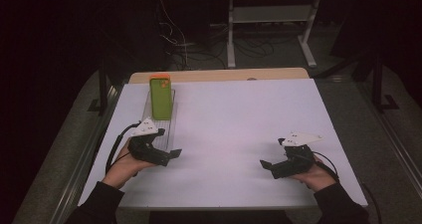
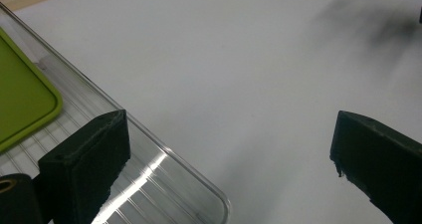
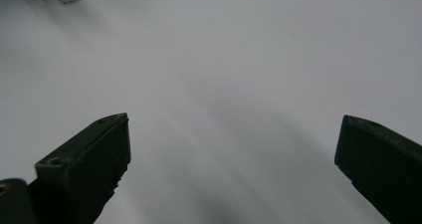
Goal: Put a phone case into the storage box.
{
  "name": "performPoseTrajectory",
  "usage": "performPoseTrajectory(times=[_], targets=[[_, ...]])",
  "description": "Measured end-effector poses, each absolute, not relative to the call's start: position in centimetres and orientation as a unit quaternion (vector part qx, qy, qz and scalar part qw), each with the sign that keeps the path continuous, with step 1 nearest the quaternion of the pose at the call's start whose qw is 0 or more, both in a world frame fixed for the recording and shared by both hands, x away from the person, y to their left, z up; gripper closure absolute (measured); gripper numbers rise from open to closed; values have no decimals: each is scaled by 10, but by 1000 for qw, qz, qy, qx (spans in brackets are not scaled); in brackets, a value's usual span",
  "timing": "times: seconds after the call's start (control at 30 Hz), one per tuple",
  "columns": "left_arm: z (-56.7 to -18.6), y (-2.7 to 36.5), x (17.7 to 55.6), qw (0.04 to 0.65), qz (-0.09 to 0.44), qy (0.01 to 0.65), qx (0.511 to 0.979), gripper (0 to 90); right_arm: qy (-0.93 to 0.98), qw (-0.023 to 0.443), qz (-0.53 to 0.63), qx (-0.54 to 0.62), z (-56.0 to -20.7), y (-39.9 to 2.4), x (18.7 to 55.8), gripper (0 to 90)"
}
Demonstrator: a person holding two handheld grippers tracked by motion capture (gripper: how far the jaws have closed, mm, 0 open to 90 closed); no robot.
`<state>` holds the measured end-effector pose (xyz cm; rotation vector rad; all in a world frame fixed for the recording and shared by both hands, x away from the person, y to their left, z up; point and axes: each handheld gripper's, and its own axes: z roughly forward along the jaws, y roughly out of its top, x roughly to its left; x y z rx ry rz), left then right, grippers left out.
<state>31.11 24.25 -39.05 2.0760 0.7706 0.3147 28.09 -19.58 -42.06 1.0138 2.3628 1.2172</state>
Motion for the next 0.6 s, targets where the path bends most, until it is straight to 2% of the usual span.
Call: performPoseTrajectory(times=[0.6], targets=[[-403, 245, 304, 433, 128, 300, 840, 16, 821, 142, 427, 351, -422, -197, 277, 3]])
